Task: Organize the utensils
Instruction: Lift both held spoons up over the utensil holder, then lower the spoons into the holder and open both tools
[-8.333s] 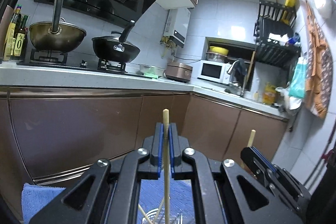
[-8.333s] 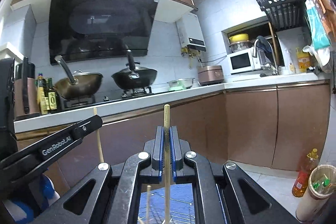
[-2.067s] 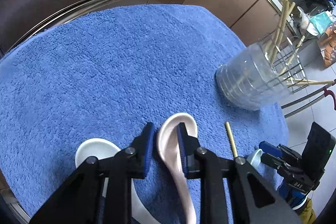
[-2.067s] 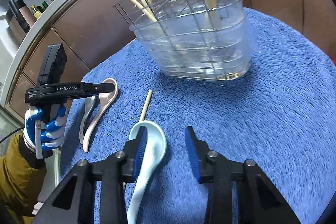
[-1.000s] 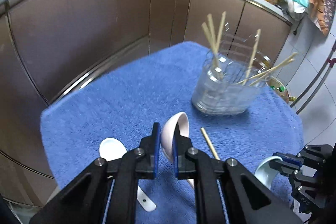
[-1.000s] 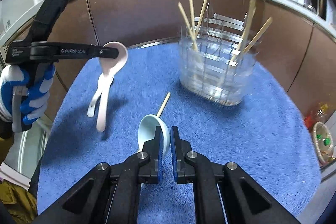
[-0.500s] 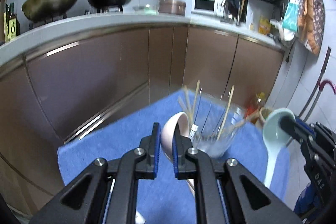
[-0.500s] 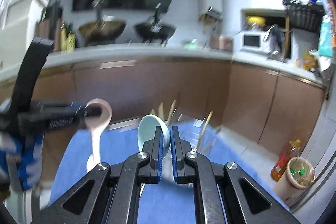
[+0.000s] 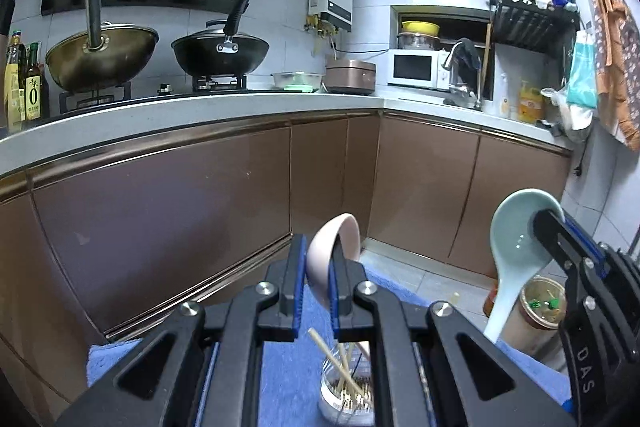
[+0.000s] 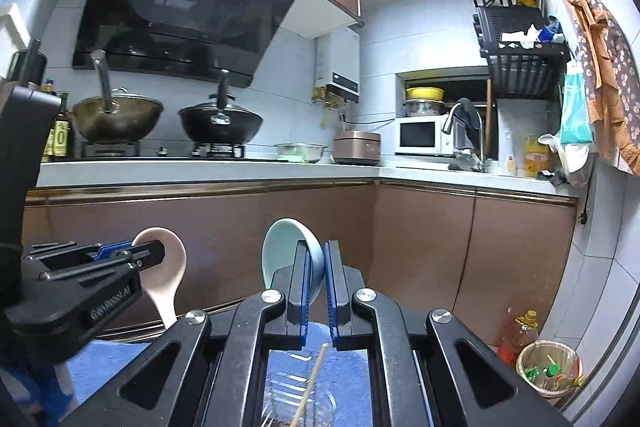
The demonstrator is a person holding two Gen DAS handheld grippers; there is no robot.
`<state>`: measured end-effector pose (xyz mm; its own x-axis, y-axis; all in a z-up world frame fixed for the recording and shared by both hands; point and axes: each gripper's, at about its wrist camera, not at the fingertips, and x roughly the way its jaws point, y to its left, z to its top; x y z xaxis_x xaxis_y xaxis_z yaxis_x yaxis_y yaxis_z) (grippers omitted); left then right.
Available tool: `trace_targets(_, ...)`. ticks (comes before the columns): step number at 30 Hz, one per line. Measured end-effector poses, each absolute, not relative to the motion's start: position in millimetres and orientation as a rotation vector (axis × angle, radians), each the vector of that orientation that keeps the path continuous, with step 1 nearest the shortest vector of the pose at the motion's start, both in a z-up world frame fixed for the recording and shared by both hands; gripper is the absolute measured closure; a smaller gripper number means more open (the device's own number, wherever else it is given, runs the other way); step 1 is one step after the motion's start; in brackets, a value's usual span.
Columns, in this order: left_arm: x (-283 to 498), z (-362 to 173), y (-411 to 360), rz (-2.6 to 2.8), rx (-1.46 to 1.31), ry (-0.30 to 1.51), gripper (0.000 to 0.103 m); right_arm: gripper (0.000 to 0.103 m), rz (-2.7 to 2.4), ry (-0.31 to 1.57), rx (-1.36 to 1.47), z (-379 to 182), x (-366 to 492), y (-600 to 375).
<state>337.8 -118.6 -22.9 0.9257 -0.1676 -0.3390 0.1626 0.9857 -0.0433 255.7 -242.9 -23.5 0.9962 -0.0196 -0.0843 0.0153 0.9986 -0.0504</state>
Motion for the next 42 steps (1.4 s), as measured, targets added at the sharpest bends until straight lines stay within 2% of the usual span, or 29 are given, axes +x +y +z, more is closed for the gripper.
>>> trace_targets(11, 364.8, -67.2, -141.2, -0.116, 0.004, 0.353, 0.094, 0.096, -0.034, 0.128, -0.014, -54.0, 286.8, -258.8)
trace_targets(26, 362.6, -92.8, -147.3, -0.12, 0.029, 0.342, 0.093, 0.093, -0.023, 0.175, -0.036, -71.9, 291.2, -255.7)
trace_targets(29, 359.3, -97.6, -147.8, -0.13, 0.035, 0.337, 0.09, 0.092, 0.001, 0.191, -0.053, -75.2, 289.3, -251.9)
trace_targets(32, 358.2, -98.9, -146.9, -0.136, 0.05, 0.336, 0.09, 0.087, 0.011, 0.2, -0.072, -77.3, 285.5, -248.3)
trace_targets(35, 354.0, -98.6, -145.1, -0.143, 0.051, 0.338, 0.085, 0.081, 0.01, 0.201, -0.072, -75.4, 280.9, -247.9)
trace_targets(42, 338.5, -85.1, -131.9, -0.136, 0.024, 0.309, 0.077, 0.08, -0.001, 0.186, -0.062, -65.4, 261.7, -251.2)
